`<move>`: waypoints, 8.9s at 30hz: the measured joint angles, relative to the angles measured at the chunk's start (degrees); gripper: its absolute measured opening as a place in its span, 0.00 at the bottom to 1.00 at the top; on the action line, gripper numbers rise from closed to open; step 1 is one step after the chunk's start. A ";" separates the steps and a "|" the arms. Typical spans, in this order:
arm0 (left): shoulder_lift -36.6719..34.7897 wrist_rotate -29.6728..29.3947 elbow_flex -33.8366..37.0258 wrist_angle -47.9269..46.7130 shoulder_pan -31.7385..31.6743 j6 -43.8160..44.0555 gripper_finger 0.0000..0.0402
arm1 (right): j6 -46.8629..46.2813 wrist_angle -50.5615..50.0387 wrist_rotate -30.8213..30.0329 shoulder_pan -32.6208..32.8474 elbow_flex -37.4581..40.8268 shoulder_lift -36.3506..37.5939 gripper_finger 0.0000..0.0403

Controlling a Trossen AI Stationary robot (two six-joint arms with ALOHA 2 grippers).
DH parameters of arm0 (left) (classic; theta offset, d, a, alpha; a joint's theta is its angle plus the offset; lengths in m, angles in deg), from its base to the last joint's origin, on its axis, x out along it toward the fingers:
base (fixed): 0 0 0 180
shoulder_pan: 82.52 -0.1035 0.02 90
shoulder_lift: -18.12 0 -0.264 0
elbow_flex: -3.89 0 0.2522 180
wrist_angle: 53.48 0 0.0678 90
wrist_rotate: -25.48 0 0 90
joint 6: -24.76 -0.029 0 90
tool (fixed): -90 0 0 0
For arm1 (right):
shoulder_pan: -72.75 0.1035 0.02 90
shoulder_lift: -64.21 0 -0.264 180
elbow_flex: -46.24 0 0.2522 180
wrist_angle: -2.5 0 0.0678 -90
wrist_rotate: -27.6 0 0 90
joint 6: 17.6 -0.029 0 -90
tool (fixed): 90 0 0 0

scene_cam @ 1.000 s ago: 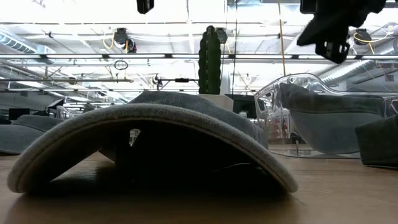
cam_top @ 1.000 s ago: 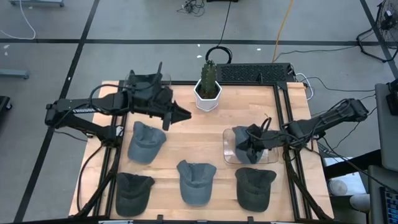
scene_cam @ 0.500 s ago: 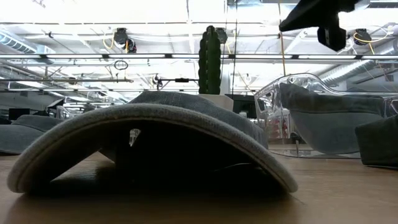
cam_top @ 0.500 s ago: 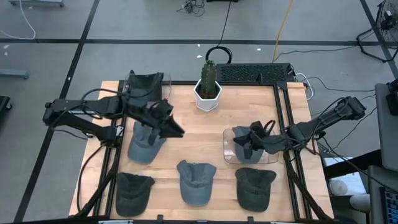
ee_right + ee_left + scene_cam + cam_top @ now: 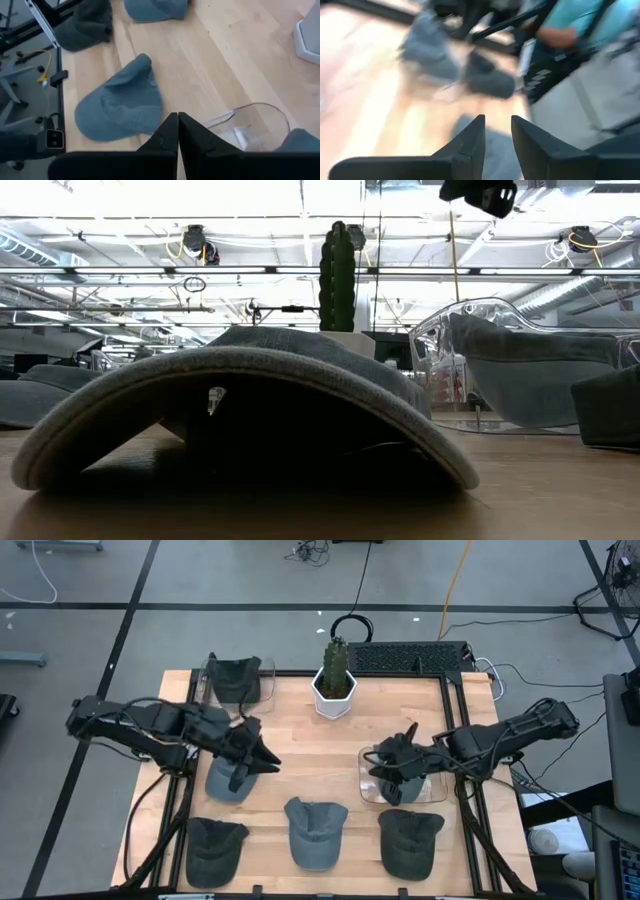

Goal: Pick & Place hat
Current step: Put the right black cap into the top transparent bin

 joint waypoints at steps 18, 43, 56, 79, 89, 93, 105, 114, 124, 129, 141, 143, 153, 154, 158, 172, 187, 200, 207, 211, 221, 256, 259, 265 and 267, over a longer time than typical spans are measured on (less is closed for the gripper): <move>-4.11 -18.07 -10.08 -5.28 -1.88 22.31 0.25 | 18.95 7.37 3.13 -5.82 2.94 6.30 0.00; 1.88 -7.25 -16.50 -8.32 1.40 8.34 0.25 | 3.89 10.30 9.58 -7.43 2.39 6.58 0.00; 9.20 -6.35 -16.50 -21.77 5.28 1.41 0.25 | 3.91 4.42 11.93 -6.47 -3.42 1.57 0.00; 14.55 -6.27 -16.41 -24.06 6.30 7.08 0.25 | 2.16 29.36 25.08 -6.47 -3.46 -24.21 0.21; 10.64 -7.28 -16.41 -28.29 10.91 9.03 0.25 | -0.18 5.27 28.66 1.77 -3.50 -14.43 0.15; 10.67 -7.34 -16.41 -33.03 10.78 9.51 0.25 | -5.19 -1.49 25.67 7.96 -3.48 -11.48 0.17; 10.64 -8.43 -16.41 -20.97 10.76 8.06 0.25 | -18.74 -2.75 23.70 21.91 6.74 -10.36 0.36; 10.64 -8.99 -16.41 -21.61 10.76 9.51 0.25 | -23.15 1.17 22.74 27.69 14.78 -10.38 0.42; 10.67 -12.52 -16.41 -22.08 10.74 10.76 0.25 | -23.15 7.59 21.93 28.90 19.84 -10.38 0.41; 10.67 -14.44 -16.41 -21.57 10.26 10.82 0.25 | -21.30 7.56 20.97 28.90 20.12 -10.29 0.41; 10.71 -14.82 -16.41 -21.43 7.66 10.80 0.25 | -19.12 9.17 11.94 28.86 20.10 -4.86 0.41; 11.05 -14.83 -16.41 -21.43 7.15 10.78 0.25 | -17.60 10.72 12.00 28.89 20.08 -5.79 0.41; 11.13 -14.44 -16.44 -21.52 6.98 10.50 0.25 | -17.90 12.49 15.15 29.06 21.91 -9.62 0.41; 11.13 -14.44 -16.44 -21.53 6.98 10.43 0.25 | -18.69 12.81 15.19 29.06 22.57 -9.62 0.41; 11.13 -14.42 -16.44 -21.75 6.98 10.38 0.25 | -21.71 15.23 15.61 29.06 24.06 -9.57 0.40; 11.13 -14.40 -16.44 -21.83 6.98 9.36 0.25 | -22.45 18.29 21.41 29.27 23.74 -8.25 0.02; 10.99 -10.25 -16.44 -8.28 6.98 5.82 0.25 | -13.26 -7.36 22.47 25.91 -1.39 0.93 0.00; 10.21 -7.82 -20.95 1.76 2.66 -2.69 0.25 | 13.45 -19.11 16.39 0.23 -16.68 -8.47 0.00; 11.31 -4.38 -23.20 -0.20 0.03 -8.28 0.25 | 28.01 -20.75 18.12 -7.97 -26.97 -18.97 0.00; 12.83 -0.70 -23.23 -3.69 -1.12 -11.72 0.25 | 34.93 -21.09 17.90 -10.07 -33.32 -22.84 0.00; 17.24 2.41 -23.21 -2.79 -3.29 -20.84 0.49 | 39.27 -21.86 18.08 -12.30 -36.97 -24.92 0.00; 27.98 9.67 -23.15 -3.79 -8.67 -29.57 0.38 | 41.31 -15.99 19.43 -10.05 -36.88 -25.13 0.00; 27.98 9.93 -23.17 -6.83 -9.66 -29.82 0.38 | 41.71 -16.13 19.26 -9.74 -36.88 -25.13 0.00; 28.36 13.45 -23.19 -7.67 -10.36 -29.75 0.41 | 43.04 -16.30 19.43 -9.41 -36.84 -25.13 0.00; 28.37 14.80 -23.19 -6.12 -10.03 -29.98 0.42 | 43.97 -16.24 19.60 -9.35 -36.84 -25.13 0.00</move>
